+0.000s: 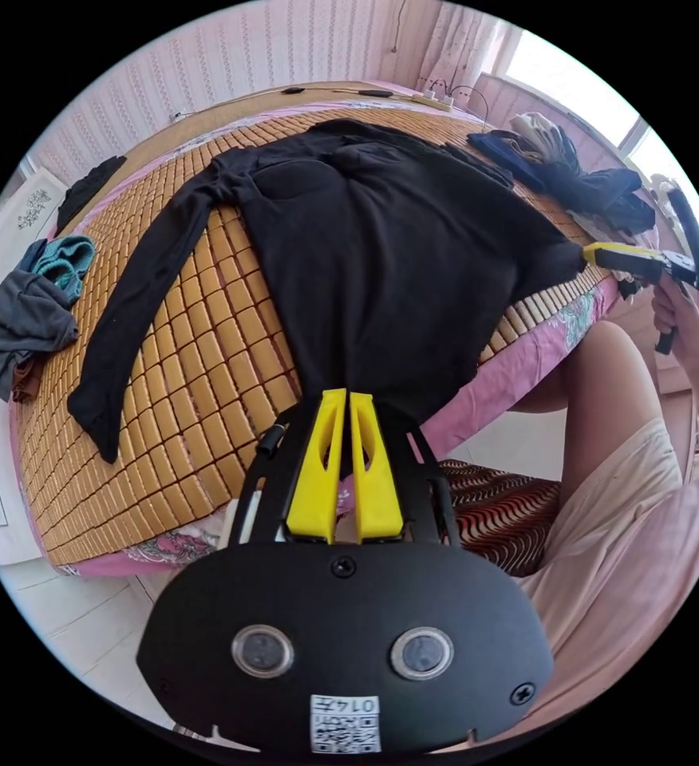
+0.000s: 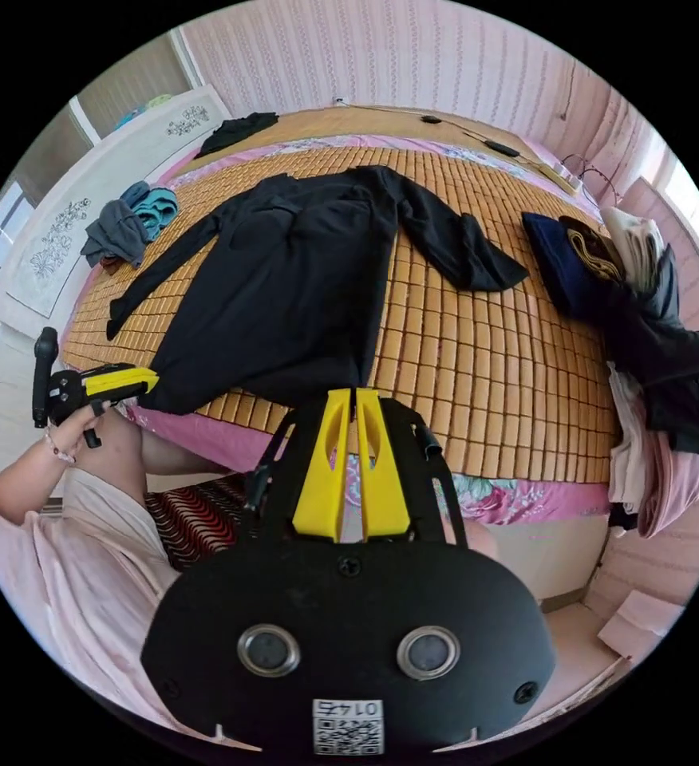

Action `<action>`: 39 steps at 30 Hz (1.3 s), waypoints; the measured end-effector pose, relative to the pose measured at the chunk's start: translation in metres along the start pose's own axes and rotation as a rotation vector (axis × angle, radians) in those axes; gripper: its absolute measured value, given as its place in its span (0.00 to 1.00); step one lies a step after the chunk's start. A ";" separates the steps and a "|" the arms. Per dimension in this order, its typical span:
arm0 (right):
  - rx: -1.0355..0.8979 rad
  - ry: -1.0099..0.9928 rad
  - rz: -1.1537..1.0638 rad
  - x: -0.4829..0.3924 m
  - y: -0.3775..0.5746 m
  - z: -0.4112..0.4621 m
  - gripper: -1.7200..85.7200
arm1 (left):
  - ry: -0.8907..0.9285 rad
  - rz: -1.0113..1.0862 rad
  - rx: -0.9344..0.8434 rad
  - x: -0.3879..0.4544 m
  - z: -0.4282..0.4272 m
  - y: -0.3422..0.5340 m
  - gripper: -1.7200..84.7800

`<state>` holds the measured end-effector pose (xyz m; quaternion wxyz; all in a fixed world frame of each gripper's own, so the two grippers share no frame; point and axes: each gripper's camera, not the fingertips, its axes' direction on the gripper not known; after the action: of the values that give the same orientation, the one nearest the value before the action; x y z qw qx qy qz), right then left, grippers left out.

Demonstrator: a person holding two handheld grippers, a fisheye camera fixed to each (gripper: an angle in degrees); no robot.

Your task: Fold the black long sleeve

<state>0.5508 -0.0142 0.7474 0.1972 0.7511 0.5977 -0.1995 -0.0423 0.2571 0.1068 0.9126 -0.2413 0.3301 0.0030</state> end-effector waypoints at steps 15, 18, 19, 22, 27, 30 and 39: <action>-0.176 0.003 0.120 -0.032 -0.009 0.075 0.06 | 0.074 -0.174 -0.053 -0.054 -0.036 0.063 0.07; -0.195 -0.034 0.118 -0.041 -0.014 0.077 0.02 | 0.078 -0.140 -0.061 -0.058 -0.045 0.068 0.02; -0.193 -0.034 0.117 -0.042 -0.014 0.077 0.02 | 0.068 -0.133 -0.074 -0.060 -0.052 0.071 0.01; -0.202 -0.047 0.130 -0.050 -0.013 0.084 0.02 | 0.035 -0.081 -0.087 -0.063 -0.065 0.083 0.01; -0.231 -0.033 0.141 -0.072 -0.013 0.104 0.01 | 0.067 -0.133 -0.079 -0.085 -0.087 0.103 0.01; -0.186 -0.022 0.143 -0.090 -0.012 0.099 0.01 | 0.050 -0.174 0.000 -0.105 -0.119 0.125 0.02; -0.128 0.071 -0.109 -0.195 -0.037 0.098 0.01 | 0.006 -0.527 0.264 -0.217 -0.197 0.217 0.04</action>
<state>0.4678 -0.2187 0.7669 0.2122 0.7099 0.6558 -0.1446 -0.3658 0.3954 0.0117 0.9044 -0.1981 0.2562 -0.2777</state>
